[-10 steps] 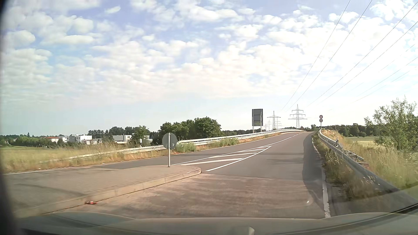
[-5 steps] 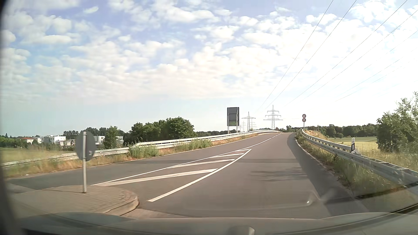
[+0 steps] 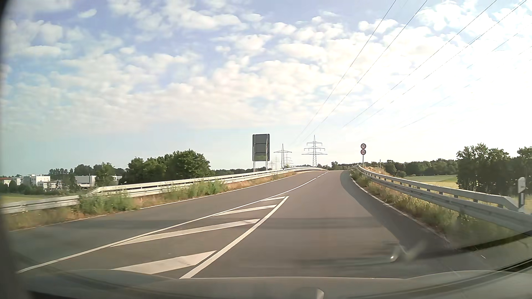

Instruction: Follow the waypoints while adhering to traffic rules and regulations

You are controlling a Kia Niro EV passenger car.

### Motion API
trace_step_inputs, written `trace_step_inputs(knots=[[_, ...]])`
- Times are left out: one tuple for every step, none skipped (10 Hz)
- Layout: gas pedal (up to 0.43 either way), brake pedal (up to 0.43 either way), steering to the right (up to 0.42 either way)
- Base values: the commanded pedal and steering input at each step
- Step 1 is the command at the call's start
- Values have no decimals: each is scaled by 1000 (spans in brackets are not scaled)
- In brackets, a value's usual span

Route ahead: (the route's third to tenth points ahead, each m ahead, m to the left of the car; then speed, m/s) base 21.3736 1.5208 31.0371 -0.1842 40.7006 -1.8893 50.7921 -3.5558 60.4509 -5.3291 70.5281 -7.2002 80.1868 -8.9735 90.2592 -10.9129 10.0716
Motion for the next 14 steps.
trace_step_inputs(knots=[[287,30,88],[287,30,82],[287,30,75],[287,30,68],[299,30,61],[299,30,52],[299,30,42],[311,30,35],[311,30,30],[311,30,26],[311,30,23],[311,30,23],[311,30,22],[311,30,19]])
